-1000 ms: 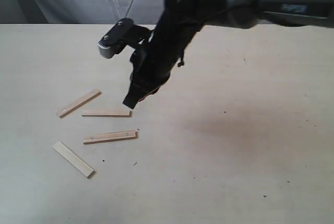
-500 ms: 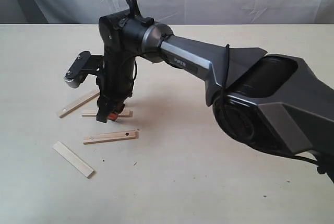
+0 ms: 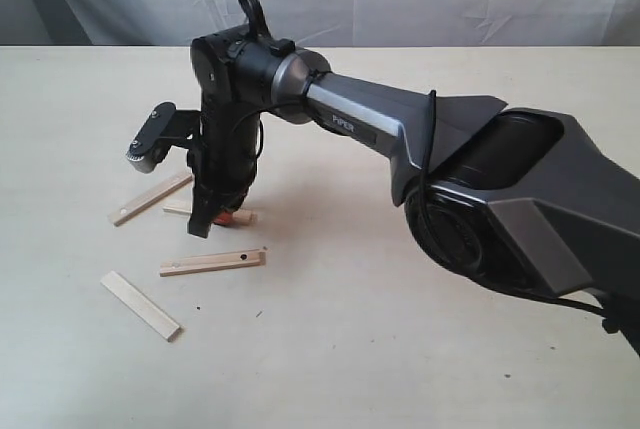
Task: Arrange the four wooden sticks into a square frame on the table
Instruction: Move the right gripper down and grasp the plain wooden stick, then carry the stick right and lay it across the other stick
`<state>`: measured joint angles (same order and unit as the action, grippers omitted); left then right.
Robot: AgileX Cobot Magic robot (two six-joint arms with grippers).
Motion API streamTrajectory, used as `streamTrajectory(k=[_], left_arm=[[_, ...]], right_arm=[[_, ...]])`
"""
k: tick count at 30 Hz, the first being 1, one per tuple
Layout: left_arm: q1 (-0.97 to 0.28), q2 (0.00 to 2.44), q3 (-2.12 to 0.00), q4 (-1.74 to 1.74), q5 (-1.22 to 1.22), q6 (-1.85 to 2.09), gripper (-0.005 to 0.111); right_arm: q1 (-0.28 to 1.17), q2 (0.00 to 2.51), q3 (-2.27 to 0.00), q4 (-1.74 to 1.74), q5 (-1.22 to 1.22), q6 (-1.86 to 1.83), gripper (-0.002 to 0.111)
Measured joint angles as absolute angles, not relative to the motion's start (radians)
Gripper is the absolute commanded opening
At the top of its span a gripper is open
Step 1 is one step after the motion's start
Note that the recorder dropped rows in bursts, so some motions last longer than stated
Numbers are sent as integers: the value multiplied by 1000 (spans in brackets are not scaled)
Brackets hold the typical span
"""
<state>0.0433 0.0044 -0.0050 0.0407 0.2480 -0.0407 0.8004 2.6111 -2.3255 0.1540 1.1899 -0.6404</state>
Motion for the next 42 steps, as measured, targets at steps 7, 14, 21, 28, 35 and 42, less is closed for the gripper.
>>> streamTrajectory(k=[7, 14, 21, 28, 35, 42], left_arm=[[43, 4, -5, 41, 248, -41, 0], [43, 4, -5, 41, 248, -41, 0], [43, 4, -5, 41, 248, -41, 0], [43, 4, -5, 41, 248, -41, 0], [43, 4, -5, 41, 248, -41, 0], [43, 4, -5, 41, 248, -41, 0]], right_arm=[[800, 2581, -2369, 115, 1219, -450, 0], [798, 2567, -2417, 115, 1197, -266, 0], [797, 2648, -2417, 115, 1177, -229, 0], [797, 2647, -2417, 117, 1156, -212, 0], [797, 2643, -2417, 161, 1148, -209, 0], [797, 2637, -2417, 171, 1140, -207, 0]])
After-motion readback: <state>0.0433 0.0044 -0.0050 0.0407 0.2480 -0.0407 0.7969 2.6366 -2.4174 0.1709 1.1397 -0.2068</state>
